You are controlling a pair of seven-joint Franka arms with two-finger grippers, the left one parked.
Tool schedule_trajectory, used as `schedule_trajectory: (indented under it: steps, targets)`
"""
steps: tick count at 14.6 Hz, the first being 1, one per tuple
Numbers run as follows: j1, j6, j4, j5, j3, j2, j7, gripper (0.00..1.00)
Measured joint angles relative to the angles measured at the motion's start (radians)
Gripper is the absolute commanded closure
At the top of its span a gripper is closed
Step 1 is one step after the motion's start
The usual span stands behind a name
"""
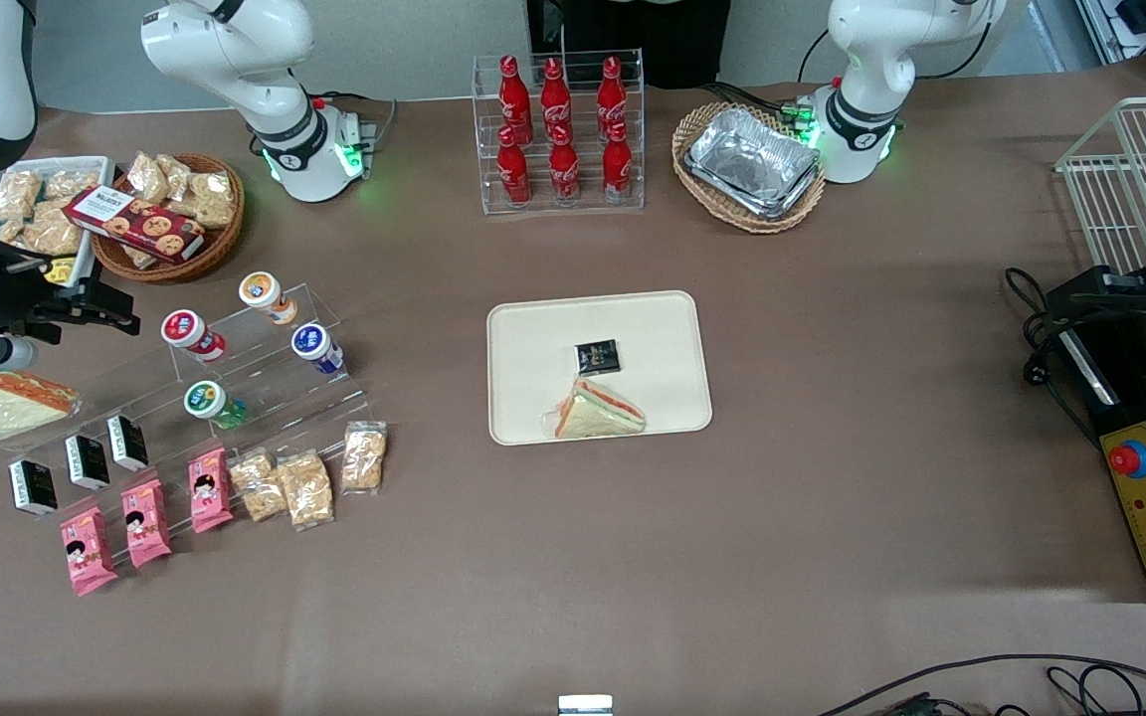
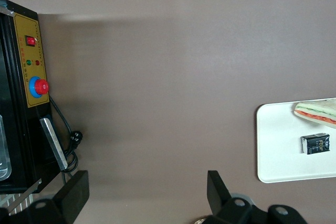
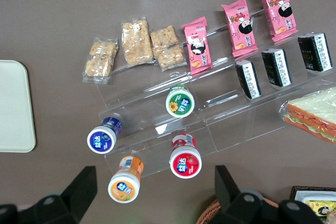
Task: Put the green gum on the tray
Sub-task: 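Move the right gripper over the green gum tub on the rack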
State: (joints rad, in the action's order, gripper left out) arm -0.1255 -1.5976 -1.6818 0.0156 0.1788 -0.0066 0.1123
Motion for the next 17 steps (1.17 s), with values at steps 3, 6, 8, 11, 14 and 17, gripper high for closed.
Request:
schedule_trajectory:
  steps: [3, 6, 8, 11, 14, 17]
  targets:
    - [0.0, 0.0, 0.0, 0.0, 0.0, 0.0, 0.0, 0.0]
    - [0.0, 0.0, 0.0, 0.0, 0.0, 0.0, 0.0, 0.0]
    - [0.0, 0.0, 0.001, 0.0, 0.0, 0.0, 0.001, 0.0]
    - [0.0, 0.002, 0.001, 0.0, 0.0, -0.001, 0.003, 0.0]
    - [0.0, 0.038, 0.001, 0.0, 0.001, -0.01, 0.012, 0.0]
    - [0.004, 0.042, -0.041, 0.0, 0.015, -0.051, 0.046, 0.0]
